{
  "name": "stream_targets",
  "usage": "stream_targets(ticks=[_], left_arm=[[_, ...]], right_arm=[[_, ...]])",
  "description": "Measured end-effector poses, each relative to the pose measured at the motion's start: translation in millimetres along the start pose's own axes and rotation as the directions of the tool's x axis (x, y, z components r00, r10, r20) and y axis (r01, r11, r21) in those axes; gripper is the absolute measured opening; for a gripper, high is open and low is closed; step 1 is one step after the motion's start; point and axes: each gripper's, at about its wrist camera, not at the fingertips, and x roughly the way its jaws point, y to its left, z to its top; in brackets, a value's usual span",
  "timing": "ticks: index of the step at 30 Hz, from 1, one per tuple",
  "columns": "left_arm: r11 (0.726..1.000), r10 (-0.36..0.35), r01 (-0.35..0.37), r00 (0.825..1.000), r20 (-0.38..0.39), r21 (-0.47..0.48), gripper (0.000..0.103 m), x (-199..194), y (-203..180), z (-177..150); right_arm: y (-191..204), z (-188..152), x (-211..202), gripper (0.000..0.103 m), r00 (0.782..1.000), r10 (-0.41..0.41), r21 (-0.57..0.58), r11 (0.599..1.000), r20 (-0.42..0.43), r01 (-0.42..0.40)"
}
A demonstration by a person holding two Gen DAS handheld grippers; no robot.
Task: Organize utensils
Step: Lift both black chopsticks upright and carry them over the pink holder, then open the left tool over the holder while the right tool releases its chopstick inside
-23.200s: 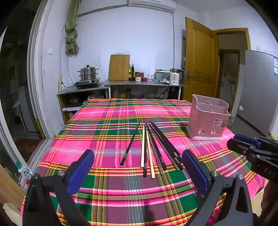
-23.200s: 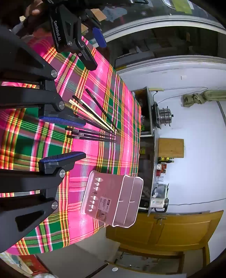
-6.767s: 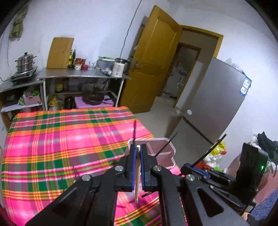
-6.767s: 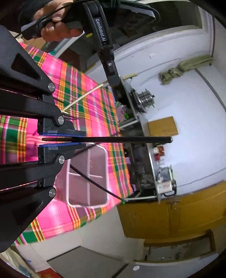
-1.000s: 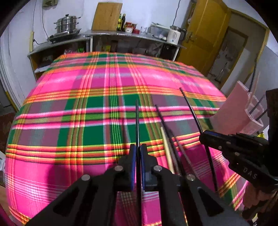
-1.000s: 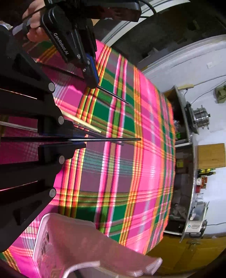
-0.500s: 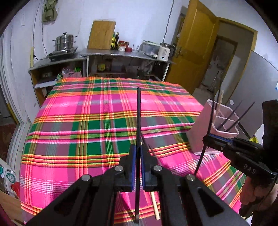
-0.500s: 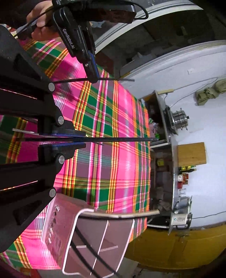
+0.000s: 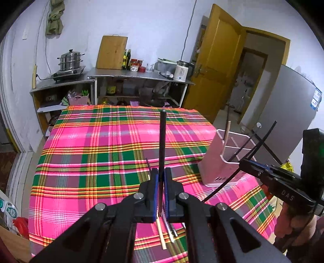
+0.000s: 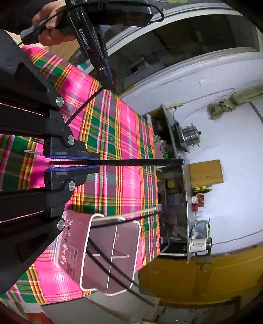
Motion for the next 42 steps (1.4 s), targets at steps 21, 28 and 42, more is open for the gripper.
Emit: stream_targets(ticks=[21, 28, 42], left_arm=[[0.981, -0.189, 0.192, 0.979, -0.074, 0.036, 0.006, 30.6, -79.8, 9.0], [0.969, -0.240, 0.240, 0.971, -0.011, 0.066, 0.006, 26.1, -105.7, 46.3], [0.959, -0.275, 0.269, 0.959, 0.069, 0.093, 0.006, 44.5, -137.4, 108.4]], right_arm=[[-54.6, -8.6, -55.6, 0.006, 0.994, -0.098, 0.106, 0.990, 0.050, 0.093], [-66.1, 15.4, -79.3, 0.006, 0.984, -0.130, 0.113, 0.987, 0.125, 0.116], [-98.1, 60.3, -89.2, 0.006, 0.955, -0.193, 0.164, 0.974, 0.227, 0.157]])
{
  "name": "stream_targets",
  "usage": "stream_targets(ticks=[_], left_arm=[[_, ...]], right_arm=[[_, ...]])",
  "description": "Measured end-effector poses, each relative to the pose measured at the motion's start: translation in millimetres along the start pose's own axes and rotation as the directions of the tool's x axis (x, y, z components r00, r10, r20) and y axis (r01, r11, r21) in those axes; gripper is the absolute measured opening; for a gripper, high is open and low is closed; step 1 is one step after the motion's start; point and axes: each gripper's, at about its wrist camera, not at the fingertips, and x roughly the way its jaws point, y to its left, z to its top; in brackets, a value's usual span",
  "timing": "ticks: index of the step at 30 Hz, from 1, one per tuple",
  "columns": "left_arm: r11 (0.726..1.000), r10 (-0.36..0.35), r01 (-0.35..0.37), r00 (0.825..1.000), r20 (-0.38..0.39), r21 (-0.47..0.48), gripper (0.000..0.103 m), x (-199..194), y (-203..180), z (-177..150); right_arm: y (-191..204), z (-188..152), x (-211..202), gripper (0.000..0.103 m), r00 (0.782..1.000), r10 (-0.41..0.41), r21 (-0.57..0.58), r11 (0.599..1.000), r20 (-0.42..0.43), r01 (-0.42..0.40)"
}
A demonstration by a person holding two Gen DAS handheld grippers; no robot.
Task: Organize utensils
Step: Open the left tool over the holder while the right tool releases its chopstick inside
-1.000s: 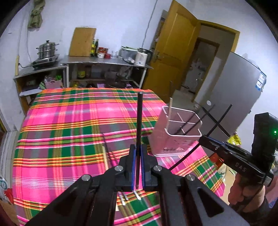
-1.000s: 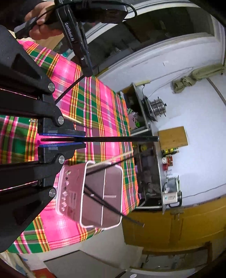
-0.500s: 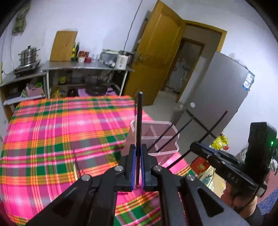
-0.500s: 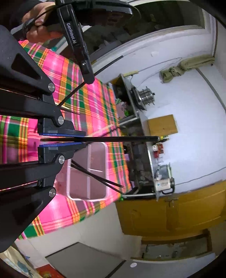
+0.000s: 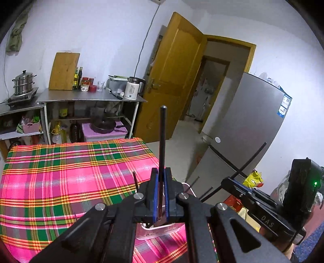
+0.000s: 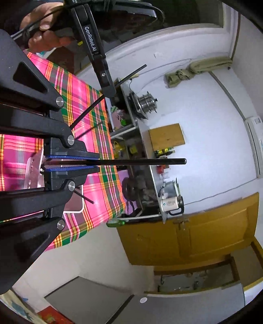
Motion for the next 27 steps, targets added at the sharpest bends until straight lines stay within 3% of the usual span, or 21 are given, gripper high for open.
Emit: stream_targets(ticks=[10, 27], left_arm=[[1.000, 0.012, -0.014, 0.996, -0.084, -0.014, 0.006, 42.6, 10.8, -24.4], [1.000, 0.022, -0.022, 0.986, -0.164, 0.002, 0.009, 68.5, 15.4, -57.2]], right_arm=[[-0.7, -23.1, 30.3, 0.006, 0.998, -0.004, 0.010, 1.000, -0.064, 0.005], [-10.3, -55.4, 66.7, 0.006, 0.985, -0.010, 0.017, 1.000, -0.173, 0.013]])
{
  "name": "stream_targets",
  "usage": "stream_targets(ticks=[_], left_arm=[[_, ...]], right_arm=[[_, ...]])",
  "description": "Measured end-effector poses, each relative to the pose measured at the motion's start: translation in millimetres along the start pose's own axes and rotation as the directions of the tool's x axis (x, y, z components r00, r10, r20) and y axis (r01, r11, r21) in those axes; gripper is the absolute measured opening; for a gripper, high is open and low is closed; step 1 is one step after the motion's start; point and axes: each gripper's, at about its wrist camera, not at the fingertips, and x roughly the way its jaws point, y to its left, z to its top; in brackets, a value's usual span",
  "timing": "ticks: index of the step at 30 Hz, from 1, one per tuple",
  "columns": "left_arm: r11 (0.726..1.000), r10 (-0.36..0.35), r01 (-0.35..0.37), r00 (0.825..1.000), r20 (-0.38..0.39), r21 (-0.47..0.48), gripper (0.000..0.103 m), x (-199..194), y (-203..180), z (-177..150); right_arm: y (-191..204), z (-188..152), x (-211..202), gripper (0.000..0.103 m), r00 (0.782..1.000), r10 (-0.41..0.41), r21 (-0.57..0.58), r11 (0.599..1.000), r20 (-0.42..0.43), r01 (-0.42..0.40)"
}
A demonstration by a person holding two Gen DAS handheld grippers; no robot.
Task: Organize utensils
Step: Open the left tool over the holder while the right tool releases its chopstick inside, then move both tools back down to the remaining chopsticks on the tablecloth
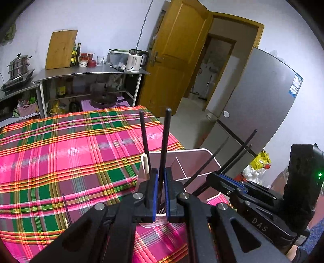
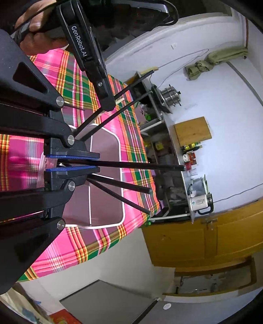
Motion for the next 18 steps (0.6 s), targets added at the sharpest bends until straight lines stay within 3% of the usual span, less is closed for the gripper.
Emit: stream_targets(ticks=[3, 18], left_arm=[[1.000, 0.002, -0.002, 1.000, 0.009, 0.000, 0.023, -5.0, 0.1, -1.8], [0.999, 0.037, -0.037, 0.996, 0.082, -0.001, 0.029, -54.0, 12.1, -20.1]], right_arm=[[1.8, 0.2, -3.0, 0.008, 1.000, -0.016, -0.006, 1.000, -0.002, 0.016], [2.9, -9.1, -39.5, 0.012, 0.998, -0.020, 0.006, 1.000, 0.052, 0.020]])
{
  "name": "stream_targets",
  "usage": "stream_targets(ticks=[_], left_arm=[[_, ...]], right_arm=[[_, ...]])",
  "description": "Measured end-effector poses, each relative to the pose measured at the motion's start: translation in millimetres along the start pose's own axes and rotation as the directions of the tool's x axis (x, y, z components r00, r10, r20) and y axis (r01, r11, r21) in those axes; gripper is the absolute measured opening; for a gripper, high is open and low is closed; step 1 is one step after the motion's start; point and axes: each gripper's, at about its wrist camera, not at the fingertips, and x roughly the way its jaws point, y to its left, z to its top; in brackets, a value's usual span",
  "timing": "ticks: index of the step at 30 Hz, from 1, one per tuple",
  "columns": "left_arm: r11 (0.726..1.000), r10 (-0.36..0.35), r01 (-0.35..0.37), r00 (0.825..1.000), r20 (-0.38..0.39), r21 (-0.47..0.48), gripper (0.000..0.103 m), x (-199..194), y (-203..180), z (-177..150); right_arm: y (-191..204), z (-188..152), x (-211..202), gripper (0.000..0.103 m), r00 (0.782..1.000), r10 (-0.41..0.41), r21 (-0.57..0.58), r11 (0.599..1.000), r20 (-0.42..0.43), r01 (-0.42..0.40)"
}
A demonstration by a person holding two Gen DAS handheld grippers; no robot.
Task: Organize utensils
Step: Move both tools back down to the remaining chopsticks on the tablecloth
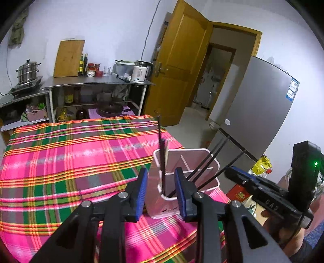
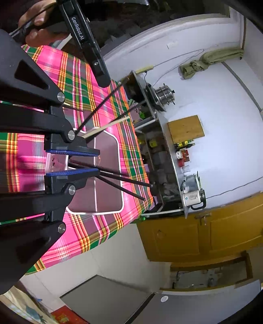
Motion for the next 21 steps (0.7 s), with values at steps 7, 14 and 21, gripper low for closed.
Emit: stream_targets(ticks=[7, 14, 21], left_arm=[[0.999, 0.044, -0.044, 0.999, -0.013, -0.027, 0.029, -16.0, 21.4, -29.3], [0.993, 0.095, -0.097, 0.995, -0.039, -0.068, 0.029, -30.2, 45.4, -61.1], [0.980, 0.152, -0.162, 0.984, -0.095, -0.113, 0.029, -30.8, 70.3, -93.4]], right_arm=[[11.5, -16.5, -8.6, 0.012, 0.999, 0.035, -0.025, 0.999, -0.013, -0.036], [27.0, -37.0, -4.2, 0.012, 0.995, 0.077, -0.053, 0.995, -0.069, -0.081], [43.5, -52.5, 5.0, 0.012, 0.987, 0.108, -0.085, 0.989, -0.122, -0.118]])
